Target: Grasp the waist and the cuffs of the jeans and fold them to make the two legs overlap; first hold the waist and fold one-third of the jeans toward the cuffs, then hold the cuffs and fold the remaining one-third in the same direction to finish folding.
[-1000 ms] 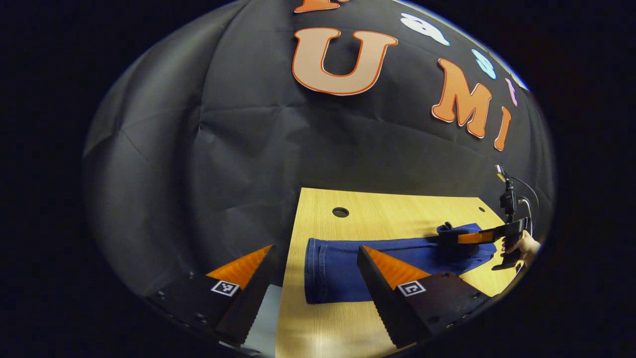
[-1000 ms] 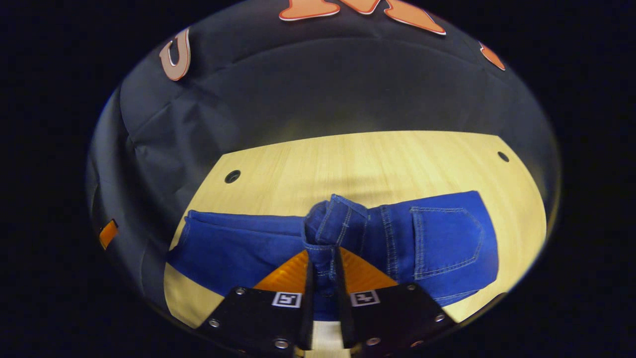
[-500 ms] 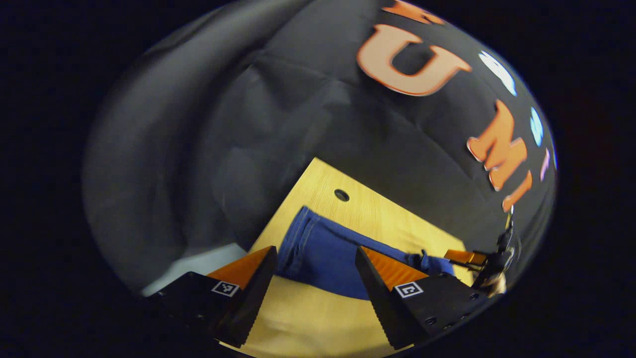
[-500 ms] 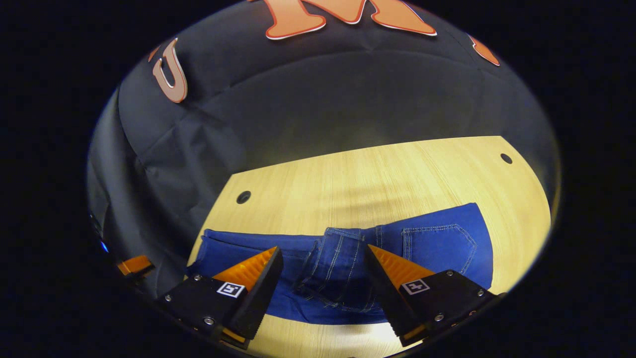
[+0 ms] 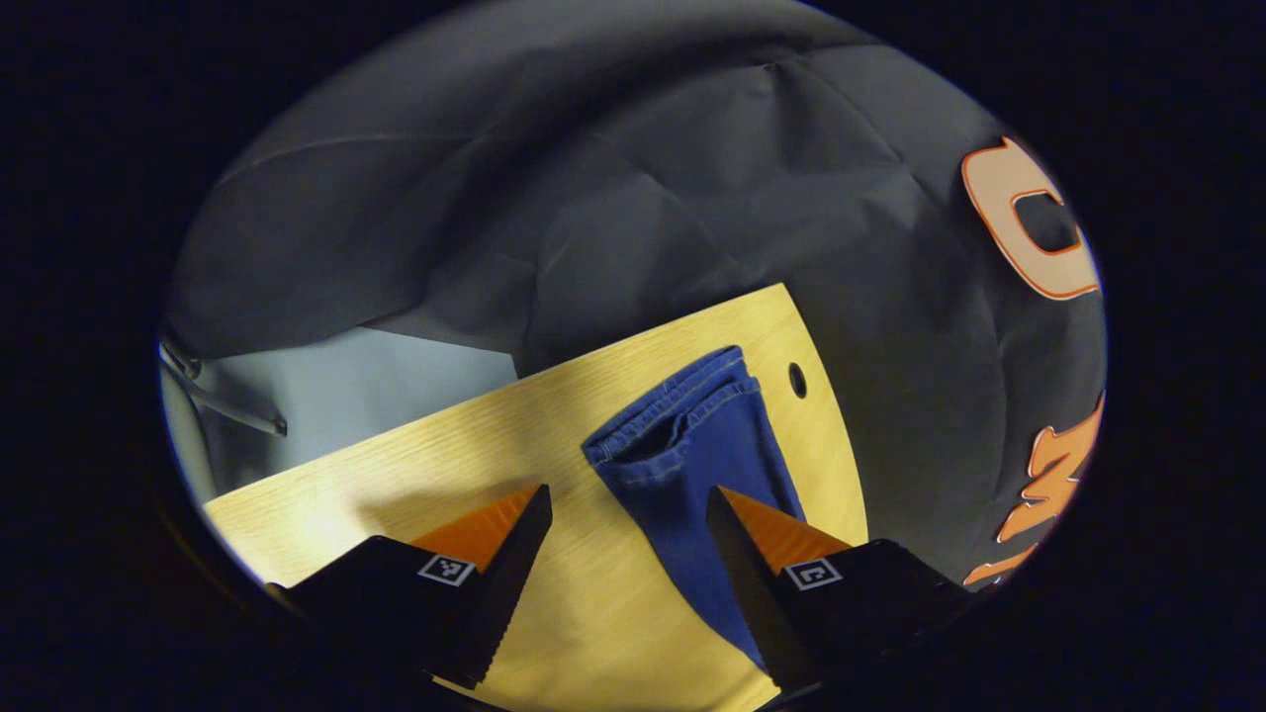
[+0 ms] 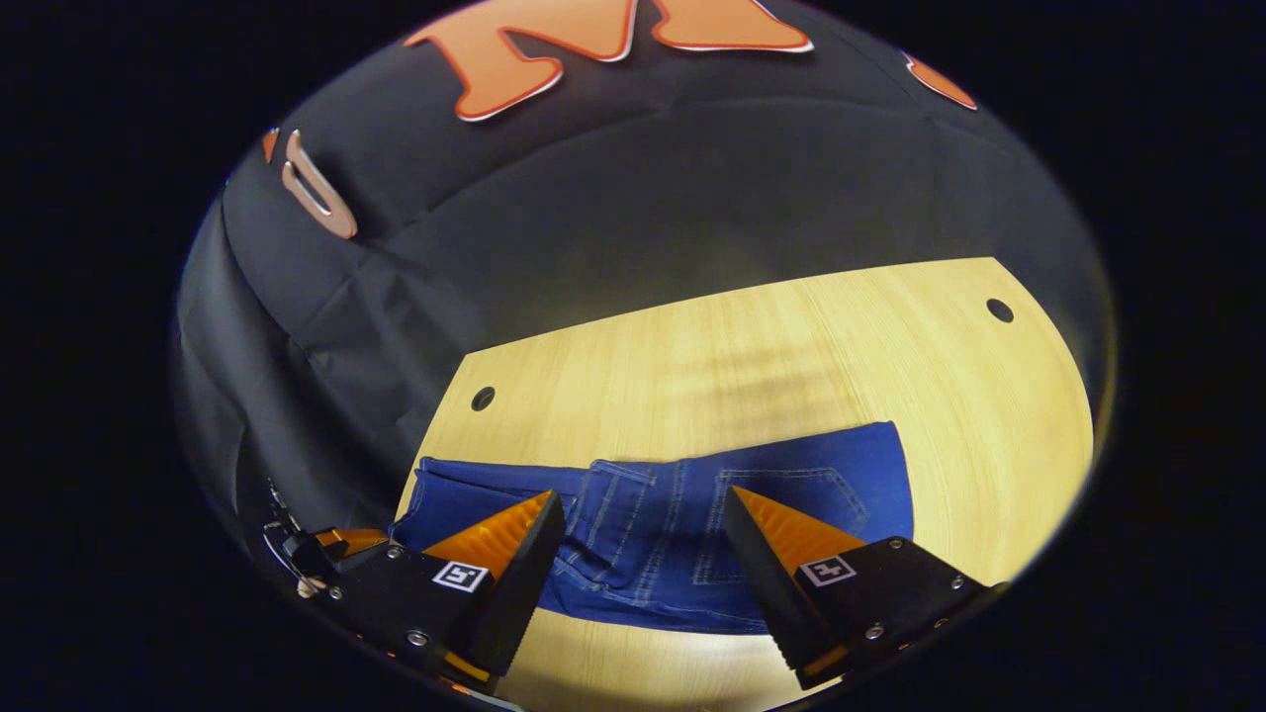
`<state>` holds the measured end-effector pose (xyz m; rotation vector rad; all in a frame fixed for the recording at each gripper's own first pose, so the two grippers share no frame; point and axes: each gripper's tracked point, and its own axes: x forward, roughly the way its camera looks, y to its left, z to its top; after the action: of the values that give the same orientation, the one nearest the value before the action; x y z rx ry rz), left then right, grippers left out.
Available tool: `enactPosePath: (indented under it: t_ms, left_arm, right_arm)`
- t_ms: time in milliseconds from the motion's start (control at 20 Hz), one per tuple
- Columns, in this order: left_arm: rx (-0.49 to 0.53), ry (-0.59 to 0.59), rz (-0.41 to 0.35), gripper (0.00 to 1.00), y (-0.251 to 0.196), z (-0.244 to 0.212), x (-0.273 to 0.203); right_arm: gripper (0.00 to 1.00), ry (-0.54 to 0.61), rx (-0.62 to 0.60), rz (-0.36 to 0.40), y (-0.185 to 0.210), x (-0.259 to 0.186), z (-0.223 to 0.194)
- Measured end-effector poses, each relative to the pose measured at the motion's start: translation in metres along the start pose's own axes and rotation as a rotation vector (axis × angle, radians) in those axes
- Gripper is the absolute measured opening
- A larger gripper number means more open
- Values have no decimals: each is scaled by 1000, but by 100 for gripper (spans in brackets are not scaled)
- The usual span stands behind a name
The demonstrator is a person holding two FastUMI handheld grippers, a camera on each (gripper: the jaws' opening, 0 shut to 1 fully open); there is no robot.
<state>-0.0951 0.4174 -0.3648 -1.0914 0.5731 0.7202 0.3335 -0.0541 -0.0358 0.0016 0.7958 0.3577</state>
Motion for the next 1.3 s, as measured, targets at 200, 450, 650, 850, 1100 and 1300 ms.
enactPosePath:
  t_ms: [200,450,650,850,1100,1300]
  left_arm:
    - [-35,-23,-97,95,-32,14,26]
    - [-66,-59,-242,95,-76,25,59]
    - [-22,-57,-163,43,-66,23,76]
    - [140,-52,-121,11,-65,19,63]
    - [314,-169,-223,10,-137,29,5]
    - [432,-228,-308,11,-201,16,-60]
  right_arm:
    - [99,17,51,-15,-20,0,-4]
    - [99,14,131,-10,-25,-4,-2]
    - [99,5,155,-48,-44,-11,-4]
    - [99,10,178,-67,-61,-20,-12]
    - [99,-30,165,-68,-72,-35,-5]
    - [99,-88,173,-46,-85,-60,13]
